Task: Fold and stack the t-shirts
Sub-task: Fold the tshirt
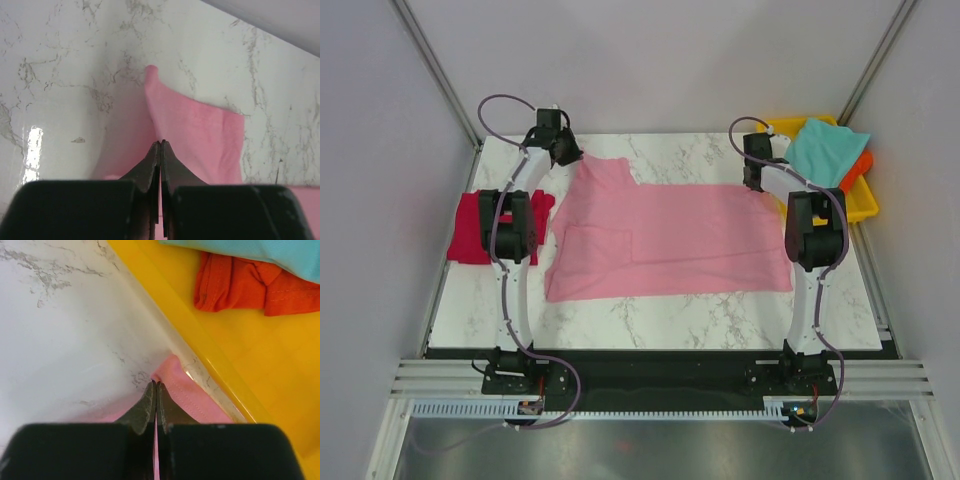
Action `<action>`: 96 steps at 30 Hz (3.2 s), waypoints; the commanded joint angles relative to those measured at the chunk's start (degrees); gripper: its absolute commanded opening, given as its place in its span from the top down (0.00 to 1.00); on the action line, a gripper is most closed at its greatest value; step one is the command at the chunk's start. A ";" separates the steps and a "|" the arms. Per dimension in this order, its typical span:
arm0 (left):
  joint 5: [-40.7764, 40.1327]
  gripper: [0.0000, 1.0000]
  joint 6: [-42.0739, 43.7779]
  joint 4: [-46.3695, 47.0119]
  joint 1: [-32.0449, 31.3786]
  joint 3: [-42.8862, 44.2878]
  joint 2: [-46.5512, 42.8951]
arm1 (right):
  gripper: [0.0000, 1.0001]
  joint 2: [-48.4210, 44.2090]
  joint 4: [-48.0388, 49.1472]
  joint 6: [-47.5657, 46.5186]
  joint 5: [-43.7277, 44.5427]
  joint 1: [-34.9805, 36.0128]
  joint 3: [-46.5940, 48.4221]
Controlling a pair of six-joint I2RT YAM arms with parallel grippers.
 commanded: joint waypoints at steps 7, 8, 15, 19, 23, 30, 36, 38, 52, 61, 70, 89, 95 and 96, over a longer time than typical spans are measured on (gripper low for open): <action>2.83 0.98 3.78 4.97 -0.96 -4.65 -9.34 | 0.99 -7.74 0.24 0.91 2.16 0.17 -3.04; 2.83 0.98 3.87 4.97 -0.96 -5.70 -10.22 | 0.99 -8.01 0.33 0.82 1.99 0.17 -3.48; 1.52 0.98 5.97 5.49 -1.92 -11.85 -16.02 | 0.98 -12.41 -0.11 0.73 2.07 0.17 -6.82; 0.72 0.98 6.59 5.93 -2.54 -15.98 -20.32 | 0.98 -15.04 -0.20 0.73 1.99 0.26 -8.84; 0.72 0.98 7.47 6.20 -2.89 -20.55 -24.89 | 0.98 -17.59 -0.64 0.73 1.99 0.35 -11.39; -0.68 0.98 7.91 6.11 -4.03 -28.72 -32.89 | 0.98 -23.82 -0.81 0.64 2.07 0.52 -17.01; -3.32 0.98 9.23 6.11 -5.70 -36.90 -40.63 | 0.98 -29.01 -0.81 0.73 2.25 0.52 -22.55; -3.41 0.98 9.40 6.11 -6.06 -39.54 -43.43 | 0.98 -30.25 -0.81 0.82 2.43 0.61 -24.48; -3.15 0.98 10.19 3.39 -7.55 -52.45 -57.32 | 0.98 -36.05 -0.11 2.66 5.41 0.70 -31.95; -2.97 0.98 9.14 -1.18 -7.46 -55.62 -61.37 | 0.98 -38.95 1.12 3.37 7.09 1.23 -35.73; -3.76 0.98 7.73 -3.91 -7.55 -59.85 -68.14 | 0.97 -41.68 3.93 3.45 6.29 1.67 -38.02; 1.61 0.66 -5.00 -10.07 -7.81 -70.39 -77.00 | 0.57 -55.02 11.83 14.44 11.48 1.58 -55.06; -3.86 0.27 -9.49 -7.70 -8.69 -74.96 -89.92 | 0.39 -57.77 18.08 11.11 7.54 1.75 -59.30; -3.59 0.24 -9.84 -6.73 -8.69 -75.31 -90.73 | 0.40 -57.15 18.00 10.49 5.61 1.75 -58.68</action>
